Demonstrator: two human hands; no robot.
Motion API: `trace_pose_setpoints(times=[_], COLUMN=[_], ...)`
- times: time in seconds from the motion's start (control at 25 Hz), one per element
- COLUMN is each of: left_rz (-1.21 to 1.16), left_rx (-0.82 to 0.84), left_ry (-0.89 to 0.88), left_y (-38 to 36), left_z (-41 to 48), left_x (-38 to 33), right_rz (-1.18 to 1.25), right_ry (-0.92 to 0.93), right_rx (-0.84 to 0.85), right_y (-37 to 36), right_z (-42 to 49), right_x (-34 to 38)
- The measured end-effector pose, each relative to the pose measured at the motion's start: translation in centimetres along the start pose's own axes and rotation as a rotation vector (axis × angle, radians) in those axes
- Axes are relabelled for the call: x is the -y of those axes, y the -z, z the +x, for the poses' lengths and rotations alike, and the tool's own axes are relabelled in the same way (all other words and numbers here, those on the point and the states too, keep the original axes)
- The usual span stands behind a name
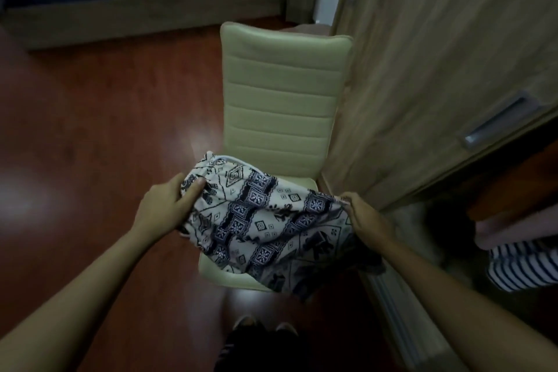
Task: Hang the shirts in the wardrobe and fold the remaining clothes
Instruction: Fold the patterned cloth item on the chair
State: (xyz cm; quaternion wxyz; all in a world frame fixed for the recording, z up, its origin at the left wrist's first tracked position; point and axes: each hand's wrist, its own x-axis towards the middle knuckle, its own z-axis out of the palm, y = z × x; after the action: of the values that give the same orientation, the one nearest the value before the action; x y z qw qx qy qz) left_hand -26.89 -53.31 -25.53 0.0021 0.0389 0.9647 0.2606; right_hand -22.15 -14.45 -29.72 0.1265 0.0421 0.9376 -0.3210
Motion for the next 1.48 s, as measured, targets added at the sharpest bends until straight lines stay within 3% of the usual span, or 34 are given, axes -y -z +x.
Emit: trace_pose_setpoints(times=[0.12,0.24,0.32,0.48,0.6,0.68,0.76,0.92,1.08,1.16,1.24,1.32,1.48], left_rz=[-0.019,0.005,0.056,0.125,0.027,-0.010,-0.062,-0.062,-0.105,-0.086,-0.049,0.017,0.098], left_rx=[0.015,0.032,0.038,-0.023,-0.007,0.030,0.083,0.199,0.095,0.007,-0.033,0.007,0.241], left_ry=[0.187,0.386,0.493,0.680,0.664,0.629,0.594,0.569,0.562,0.517,0.464,0.390,0.242], left_y=[-4.8,-12.3,-17.4,-23.2,-24.7,-24.6,-24.2,-23.6,-22.1,-21.3,-21.6,-23.4,-30.0], left_z=[1.1,1.7,2.2,2.7,3.0,3.5,3.9,4.4,4.6,4.5,4.1,3.2,1.0], left_x=[4.1,10.1,14.3,19.7,21.7,22.5,22.9,22.7,20.4,17.1,12.9,8.5,3.7], right_rz=[-0.021,-0.121,-0.141,-0.367,-0.374,-0.400,-0.411,-0.346,-0.313,-0.291,-0.310,-0.329,-0.342], right_ry=[-0.002,0.011,-0.123,-0.124,-0.107,-0.049,-0.129,-0.291,-0.326,-0.150,-0.059,-0.072,-0.192], right_rx=[0.043,0.139,0.126,0.112,0.084,-0.072,-0.202,-0.172,-0.341,-0.243,0.009,0.158,0.284], right_y=[-2.6,-9.9,-15.3,-22.6,-25.2,-25.4,-24.6,-23.1,-21.7,-22.2,-23.5,-25.2,-27.2], right_z=[4.8,12.0,16.2,15.8,14.1,14.4,15.5,17.5,16.5,14.6,12.2,10.4,9.1], right_x=[-0.4,-4.0,-7.0,-10.9,-13.3,-14.1,-14.4,-15.3,-13.8,-12.4,-11.7,-11.8,-13.6])
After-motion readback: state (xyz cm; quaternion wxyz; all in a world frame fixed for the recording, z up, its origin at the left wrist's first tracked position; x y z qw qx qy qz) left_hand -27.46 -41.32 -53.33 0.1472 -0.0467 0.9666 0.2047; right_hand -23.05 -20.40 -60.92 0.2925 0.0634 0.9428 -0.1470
